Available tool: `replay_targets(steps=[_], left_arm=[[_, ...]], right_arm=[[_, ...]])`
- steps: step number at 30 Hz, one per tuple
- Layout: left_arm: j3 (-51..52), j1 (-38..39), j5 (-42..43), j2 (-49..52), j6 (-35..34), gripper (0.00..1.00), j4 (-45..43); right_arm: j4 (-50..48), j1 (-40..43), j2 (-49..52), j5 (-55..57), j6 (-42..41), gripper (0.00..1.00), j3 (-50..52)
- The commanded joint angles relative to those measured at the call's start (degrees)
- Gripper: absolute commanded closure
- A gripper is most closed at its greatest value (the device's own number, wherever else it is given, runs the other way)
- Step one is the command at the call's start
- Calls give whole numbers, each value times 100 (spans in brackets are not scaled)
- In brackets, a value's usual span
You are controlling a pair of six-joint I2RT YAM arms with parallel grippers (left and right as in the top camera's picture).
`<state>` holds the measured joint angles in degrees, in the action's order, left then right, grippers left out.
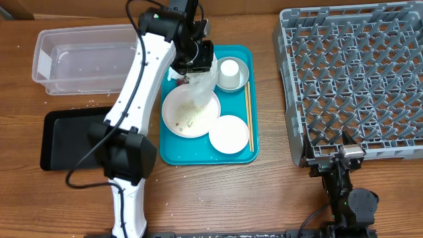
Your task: Sort waste into correct bins and load items into the dishwasher
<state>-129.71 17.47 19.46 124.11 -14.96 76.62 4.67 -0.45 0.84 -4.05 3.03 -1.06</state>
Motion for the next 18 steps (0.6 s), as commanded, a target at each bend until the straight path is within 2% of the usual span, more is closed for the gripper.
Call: replay_targets(steps=[1,10,14,18], left_arm=[[-109,-94,173,-616,-74,96,-101],[-109,-678,-728,-1270,-122,96,-1075],[-109,-1198,-1552,-1364,-520,96,-1453],[-92,-1727,-2472,-1252,-1220,96,-1593]], right_arm=[[-24,15,-68,37,2,0,61],[-24,15,-68,37,2,0,59],[-24,15,-68,37,2,0,61],[-24,15,-68,37,2,0,61]])
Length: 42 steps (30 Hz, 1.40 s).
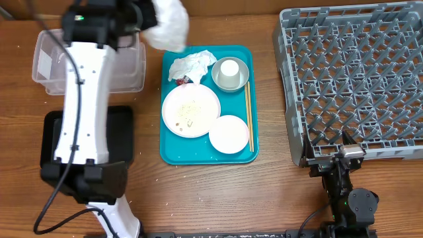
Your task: Sort waste into correct bins and load items into the dishwasher
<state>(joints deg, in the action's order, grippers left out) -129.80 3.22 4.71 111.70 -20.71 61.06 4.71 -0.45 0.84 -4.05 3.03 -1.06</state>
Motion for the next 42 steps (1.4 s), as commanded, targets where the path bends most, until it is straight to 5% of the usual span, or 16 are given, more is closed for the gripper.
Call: replay_targets(steps=[1,7,17,22,28,36,42], left_arm=[[-81,-428,-1176,57,-898,96,-81],[-81,-931,-1263,588,-1720,96,-247],[-81,-1307,-1259,1381,-2168,93,-267],[-85,-1322,-1252,1469,-2258,35,-291],[-120,-1322,-415,1147,-1547,21,-289],[-120,-907,2830,612,706,30,-264],[-42,2,2194,774,1495,28,120]], right_arm=[[-28,15,-68,37,4,0,61],[-28,15,-68,37,2,0,61],[-28,15,-68,37,2,0,61],[-28,15,-68,37,2,0,61],[-28,15,-68,37,2,0,61],[-28,15,-68,37,2,0,61],[-28,15,-68,37,2,0,61]])
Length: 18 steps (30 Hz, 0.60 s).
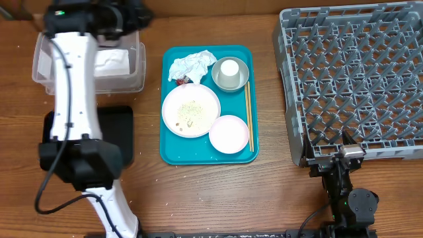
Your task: Sort waste into correct bins and load items into the dishwasher
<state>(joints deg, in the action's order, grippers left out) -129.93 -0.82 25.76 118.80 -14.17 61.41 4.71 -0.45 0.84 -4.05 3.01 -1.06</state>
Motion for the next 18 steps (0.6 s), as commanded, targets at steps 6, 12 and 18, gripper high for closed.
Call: replay_targets(steps=[6,12,18], left_arm=[[-28,1303,-1294,678,1314,16,107],[-28,1624,-1893,1333,1690,19,116],[-28,1753,-2369,1847,1976,20,280]], right_arm=[[-28,15,-68,37,7,0,61],[-28,15,-68,37,7,0,61],[-28,15,-68,37,4,0,61]])
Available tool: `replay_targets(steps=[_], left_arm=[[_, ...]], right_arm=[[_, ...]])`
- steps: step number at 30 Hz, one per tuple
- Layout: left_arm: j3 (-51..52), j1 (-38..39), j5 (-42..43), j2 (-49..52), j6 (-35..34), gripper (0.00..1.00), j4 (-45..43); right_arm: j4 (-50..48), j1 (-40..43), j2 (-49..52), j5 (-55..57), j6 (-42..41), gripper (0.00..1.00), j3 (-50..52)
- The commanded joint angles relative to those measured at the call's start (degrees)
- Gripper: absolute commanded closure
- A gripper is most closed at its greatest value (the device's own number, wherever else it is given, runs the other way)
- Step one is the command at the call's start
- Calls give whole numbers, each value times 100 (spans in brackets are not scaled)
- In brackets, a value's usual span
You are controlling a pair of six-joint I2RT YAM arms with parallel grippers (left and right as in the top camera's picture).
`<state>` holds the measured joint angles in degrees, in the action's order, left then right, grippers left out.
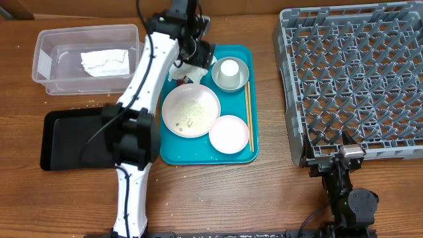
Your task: Sort waste into correct bins and load items into the dishwasher
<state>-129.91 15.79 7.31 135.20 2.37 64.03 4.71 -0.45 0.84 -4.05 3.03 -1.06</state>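
Observation:
My left gripper (194, 58) hangs over the far left corner of the teal tray (173, 153), right above a crumpled white wrapper (180, 68); its fingers are hidden under the wrist. A white paper sheet (103, 61) lies in the clear bin (43, 63). On the tray sit a crumb-covered plate (190, 110), a small white dish (229, 133), a white cup (229, 70) inside a metal bowl (243, 78), and chopsticks (248, 112). The grey dish rack (353, 79) stands at the right. My right gripper (344, 158) rests by the rack's near corner.
A black tray (66, 142) lies at the left, in front of the clear bin. Crumbs are scattered on the wooden table around it. The left arm's white link slants across the black tray's right end and the teal tray's left edge.
My left gripper has moved from above the clear bin's far edge to the far left corner of the teal tray, over the crumpled wrapper. The paper stays in the bin.
My left gripper was first at the tray's far left, shut on a white paper above the plate. Then it held that paper high between tray and bin. Later the paper lay in the clear bin with the gripper above it. Now the gripper is back over the tray.

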Motion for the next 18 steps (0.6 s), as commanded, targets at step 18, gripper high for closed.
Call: replay_targets(steps=[18], left_arm=[[-31,144,-772,627,321,56,74]], right_arm=[[-28,15,-68,37,4,0,61]])
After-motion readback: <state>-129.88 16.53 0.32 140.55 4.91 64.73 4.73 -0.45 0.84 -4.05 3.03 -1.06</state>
